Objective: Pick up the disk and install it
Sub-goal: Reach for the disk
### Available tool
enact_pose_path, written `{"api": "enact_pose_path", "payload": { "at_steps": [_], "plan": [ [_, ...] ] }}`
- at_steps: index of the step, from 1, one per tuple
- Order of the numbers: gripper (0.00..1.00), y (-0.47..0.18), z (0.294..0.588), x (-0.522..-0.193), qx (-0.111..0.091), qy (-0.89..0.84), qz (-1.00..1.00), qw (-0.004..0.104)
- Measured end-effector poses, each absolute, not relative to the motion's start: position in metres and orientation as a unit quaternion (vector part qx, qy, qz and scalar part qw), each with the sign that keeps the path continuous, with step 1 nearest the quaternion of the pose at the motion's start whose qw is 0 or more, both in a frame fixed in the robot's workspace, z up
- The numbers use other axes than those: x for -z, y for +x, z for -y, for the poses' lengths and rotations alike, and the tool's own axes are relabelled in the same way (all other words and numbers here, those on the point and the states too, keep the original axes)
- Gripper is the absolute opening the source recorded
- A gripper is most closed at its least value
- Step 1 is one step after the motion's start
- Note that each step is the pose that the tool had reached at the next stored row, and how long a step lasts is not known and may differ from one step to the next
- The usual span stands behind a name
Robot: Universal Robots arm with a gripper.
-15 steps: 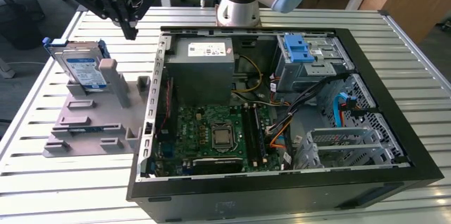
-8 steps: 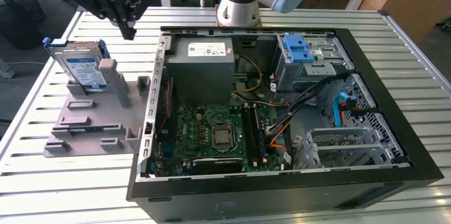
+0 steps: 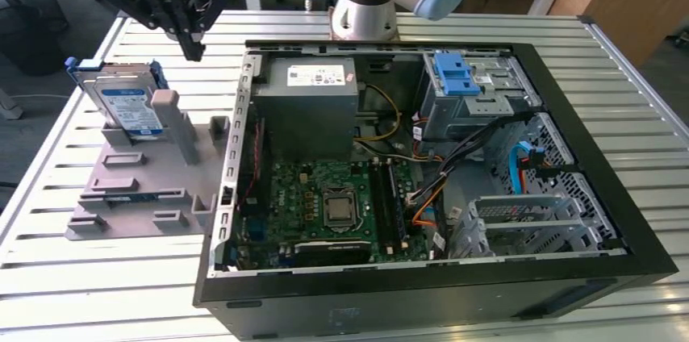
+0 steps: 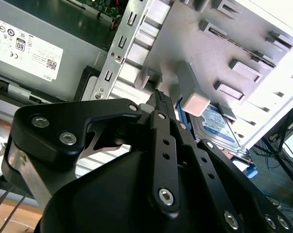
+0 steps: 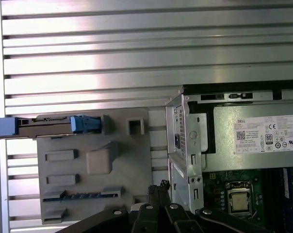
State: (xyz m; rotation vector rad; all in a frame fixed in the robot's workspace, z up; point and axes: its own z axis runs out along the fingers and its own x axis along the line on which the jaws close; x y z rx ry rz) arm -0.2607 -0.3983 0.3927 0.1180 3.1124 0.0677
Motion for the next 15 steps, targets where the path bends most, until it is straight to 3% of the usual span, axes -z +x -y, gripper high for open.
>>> {"api": "enact_pose_path", "payload": {
  "at_steps": [15],
  "plan": [
    [0.11, -0.2673, 0.3983, -0.3925, -0.022, 0.038, -0.999, 0.013]
  ]
}}
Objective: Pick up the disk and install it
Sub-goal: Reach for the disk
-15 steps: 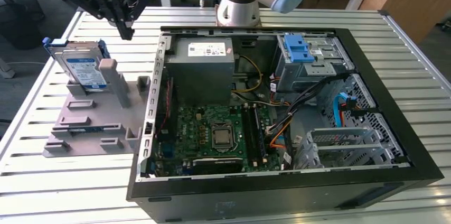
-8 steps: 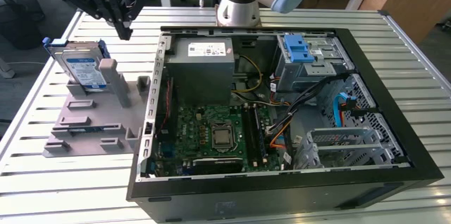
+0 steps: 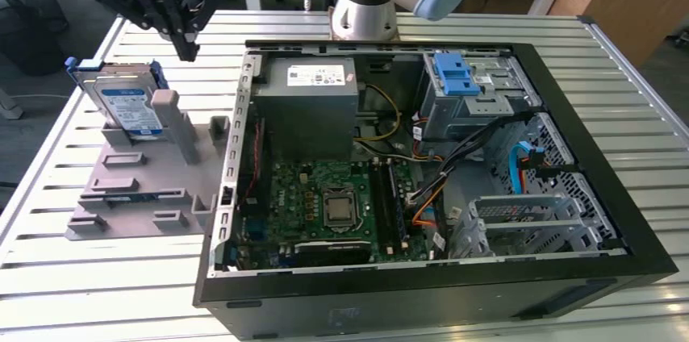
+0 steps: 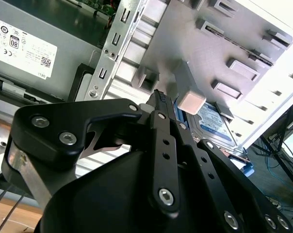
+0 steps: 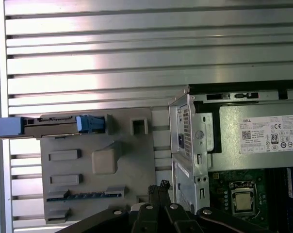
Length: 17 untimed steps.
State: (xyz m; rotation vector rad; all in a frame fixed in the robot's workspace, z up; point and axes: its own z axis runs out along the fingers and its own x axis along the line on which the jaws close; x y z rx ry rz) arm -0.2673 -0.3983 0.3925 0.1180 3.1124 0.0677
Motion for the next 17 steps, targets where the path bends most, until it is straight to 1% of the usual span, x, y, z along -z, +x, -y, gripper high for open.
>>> {"api": "enact_pose_path", "payload": {
  "at_steps": [17],
  "plan": [
    [0.11, -0.275, 0.3983, -0.3922, -0.022, 0.038, -0.999, 0.013]
  ]
}}
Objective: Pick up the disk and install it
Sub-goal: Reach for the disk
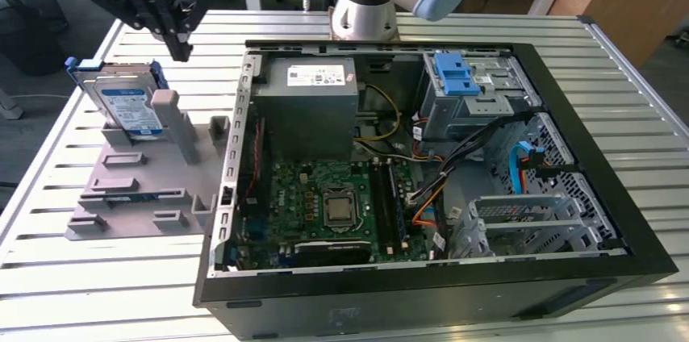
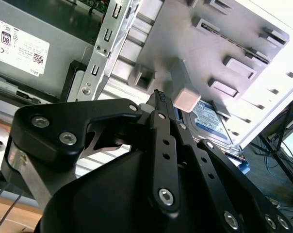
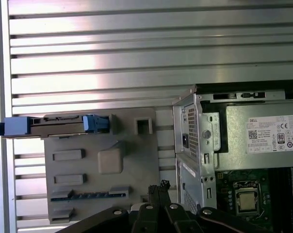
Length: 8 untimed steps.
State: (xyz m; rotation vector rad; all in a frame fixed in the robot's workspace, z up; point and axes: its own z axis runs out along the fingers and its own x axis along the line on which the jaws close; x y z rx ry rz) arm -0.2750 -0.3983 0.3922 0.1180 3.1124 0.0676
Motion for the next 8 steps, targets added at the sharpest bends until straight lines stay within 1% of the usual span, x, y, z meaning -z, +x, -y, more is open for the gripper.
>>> {"api": "enact_pose_path", "payload": {
  "at_steps": [8],
  "plan": [
    [0.11, -0.2789, 0.3983, -0.3921, -0.022, 0.038, -0.999, 0.013]
  ]
}}
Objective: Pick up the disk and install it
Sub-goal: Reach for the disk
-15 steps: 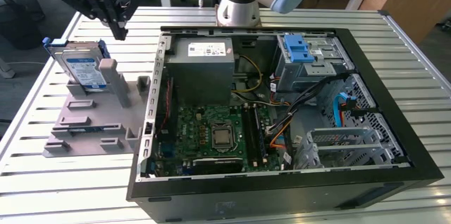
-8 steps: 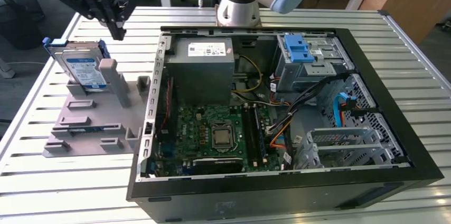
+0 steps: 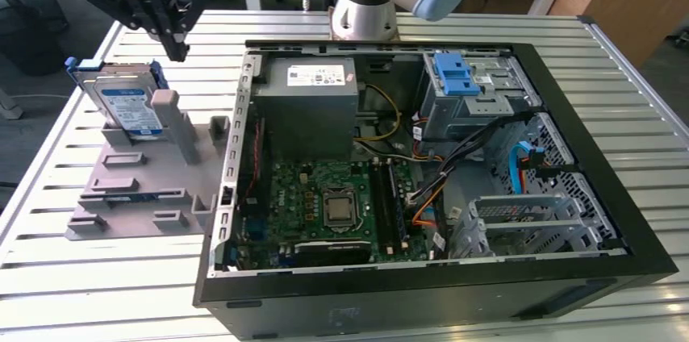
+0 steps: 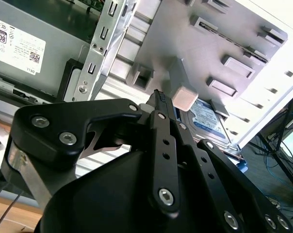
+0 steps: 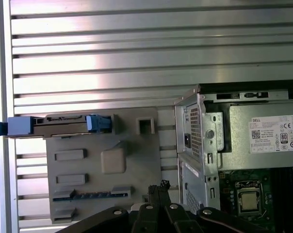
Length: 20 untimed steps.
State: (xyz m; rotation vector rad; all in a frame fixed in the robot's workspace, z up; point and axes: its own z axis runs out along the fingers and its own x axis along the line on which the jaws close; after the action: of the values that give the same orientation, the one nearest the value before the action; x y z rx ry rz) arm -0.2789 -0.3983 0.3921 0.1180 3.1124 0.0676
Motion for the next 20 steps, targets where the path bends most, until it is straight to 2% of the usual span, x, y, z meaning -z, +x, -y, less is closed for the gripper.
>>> {"api": "enact_pose_path", "payload": {
  "at_steps": [20],
  "plan": [
    [0.11, -0.2888, 0.3983, -0.3919, -0.022, 0.038, -0.999, 0.013]
  ]
}}
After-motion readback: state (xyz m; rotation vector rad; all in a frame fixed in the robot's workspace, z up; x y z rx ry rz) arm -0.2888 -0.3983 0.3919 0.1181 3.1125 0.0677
